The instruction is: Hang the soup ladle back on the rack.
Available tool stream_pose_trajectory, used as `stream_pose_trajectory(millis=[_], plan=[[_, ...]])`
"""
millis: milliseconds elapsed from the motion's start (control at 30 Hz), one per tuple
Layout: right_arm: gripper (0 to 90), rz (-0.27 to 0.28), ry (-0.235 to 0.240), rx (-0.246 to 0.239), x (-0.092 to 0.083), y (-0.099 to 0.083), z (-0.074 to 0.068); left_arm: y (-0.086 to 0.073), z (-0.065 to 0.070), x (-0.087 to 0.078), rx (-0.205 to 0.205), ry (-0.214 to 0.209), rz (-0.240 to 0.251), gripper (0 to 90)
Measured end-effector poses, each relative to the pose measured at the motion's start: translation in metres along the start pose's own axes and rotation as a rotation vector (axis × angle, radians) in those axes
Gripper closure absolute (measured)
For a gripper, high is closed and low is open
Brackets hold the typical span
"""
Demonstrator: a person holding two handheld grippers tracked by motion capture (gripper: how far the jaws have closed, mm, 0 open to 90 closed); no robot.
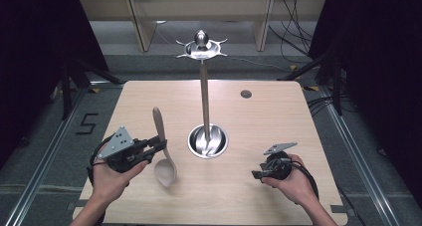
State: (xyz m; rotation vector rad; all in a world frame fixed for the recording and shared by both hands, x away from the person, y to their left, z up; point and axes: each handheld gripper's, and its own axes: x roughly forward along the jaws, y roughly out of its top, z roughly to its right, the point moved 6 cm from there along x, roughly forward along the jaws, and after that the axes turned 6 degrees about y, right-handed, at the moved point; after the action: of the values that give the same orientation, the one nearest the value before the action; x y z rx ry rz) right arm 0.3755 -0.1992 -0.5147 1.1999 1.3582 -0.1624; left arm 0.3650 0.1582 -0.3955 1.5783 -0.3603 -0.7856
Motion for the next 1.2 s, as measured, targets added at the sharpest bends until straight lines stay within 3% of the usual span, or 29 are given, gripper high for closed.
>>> stream_pose_trajectory(millis=[133, 367, 600, 733, 1200], plan=[[53.1, 0.023, -0.005, -0.006, 0.002, 0.001, 0.001, 0.006, -0.003, 0.0, 0.018, -0.037, 0.012, 75.4], [53.0, 0.023, -0.005, -0.006, 0.002, 0.001, 0.001, 0.014, -0.013, 0.002, 0.052, -0.149, 0.023, 75.3], [52.8, 0.022, -0.006, -0.007, 0.001, 0.001, 0.002, 0.028, -0.028, 0.0, 0.106, -0.2, 0.021, 75.2], [52.8, 0.013, -0.011, -0.026, 0.0, 0.001, 0.003, 0.032, -0.032, 0.002, 0.107, -0.204, 0.019, 75.2], [52.8, 0.021, -0.01, -0.01, -0.002, 0.0, 0.003, 0.042, -0.042, 0.012, 0.109, -0.225, 0.028, 75.2]])
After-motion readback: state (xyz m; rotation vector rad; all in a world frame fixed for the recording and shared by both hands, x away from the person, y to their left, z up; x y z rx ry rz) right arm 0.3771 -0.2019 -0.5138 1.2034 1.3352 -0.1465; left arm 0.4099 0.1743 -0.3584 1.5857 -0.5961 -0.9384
